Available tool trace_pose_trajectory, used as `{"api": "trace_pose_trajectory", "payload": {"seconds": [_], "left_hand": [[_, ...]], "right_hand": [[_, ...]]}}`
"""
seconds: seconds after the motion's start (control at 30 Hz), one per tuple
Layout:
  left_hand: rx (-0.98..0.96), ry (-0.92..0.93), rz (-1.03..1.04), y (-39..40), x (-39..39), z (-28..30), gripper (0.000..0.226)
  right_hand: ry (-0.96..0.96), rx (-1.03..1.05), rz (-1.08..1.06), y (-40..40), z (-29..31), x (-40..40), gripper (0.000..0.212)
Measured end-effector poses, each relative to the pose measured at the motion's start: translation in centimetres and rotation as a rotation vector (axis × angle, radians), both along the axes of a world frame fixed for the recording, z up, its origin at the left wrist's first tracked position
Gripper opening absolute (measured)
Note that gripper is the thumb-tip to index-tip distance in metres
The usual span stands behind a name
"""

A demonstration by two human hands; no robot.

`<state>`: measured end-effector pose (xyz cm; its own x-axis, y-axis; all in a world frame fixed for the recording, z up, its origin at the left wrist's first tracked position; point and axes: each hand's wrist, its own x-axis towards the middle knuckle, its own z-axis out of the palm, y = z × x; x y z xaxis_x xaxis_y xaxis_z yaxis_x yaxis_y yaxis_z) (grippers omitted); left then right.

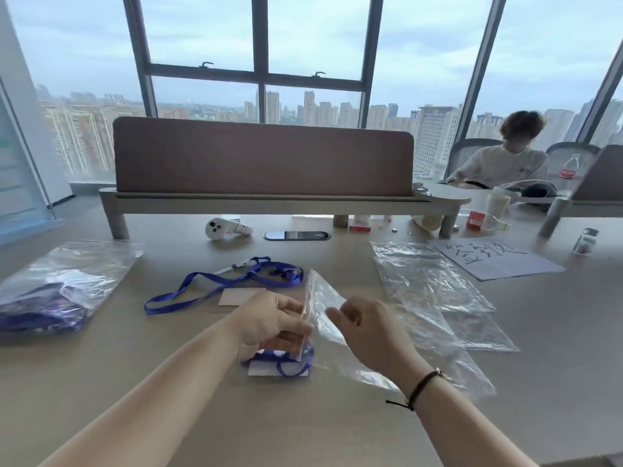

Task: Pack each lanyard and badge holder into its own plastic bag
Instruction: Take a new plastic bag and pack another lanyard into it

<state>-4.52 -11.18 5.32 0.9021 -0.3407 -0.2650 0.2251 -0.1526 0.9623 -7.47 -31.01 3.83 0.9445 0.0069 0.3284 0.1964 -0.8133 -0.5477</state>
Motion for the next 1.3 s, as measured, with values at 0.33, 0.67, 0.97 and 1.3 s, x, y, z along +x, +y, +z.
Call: {"api": "trace_pose_trajectory", "payload": {"seconds": [0.33,0.67,0.97,1.3], "left_hand": [[-0.007,-0.108,0.007,1.2,-1.5,-1.1,0.038],[-0.201,-0.106,0.164,1.8,-0.6,-2.3,0.005],[0.243,-0.537,0.298,2.7,-0.5,-4.7,0.011],[0.804,-0.541,-0.246,5.1,-0.8,-4.1,0.066]], "right_hand": [[0.112,0.281,0.102,5.1,-1.7,2.2,0.03],[0.062,0.295,0.28,4.5,-2.9,0.5,0.021],[-0.099,0.665,0.001,2.7,-2.9,0.7,0.026],[-0.124,0.659,-0.037,2.5,-3.7,1.1,0.024]]}}
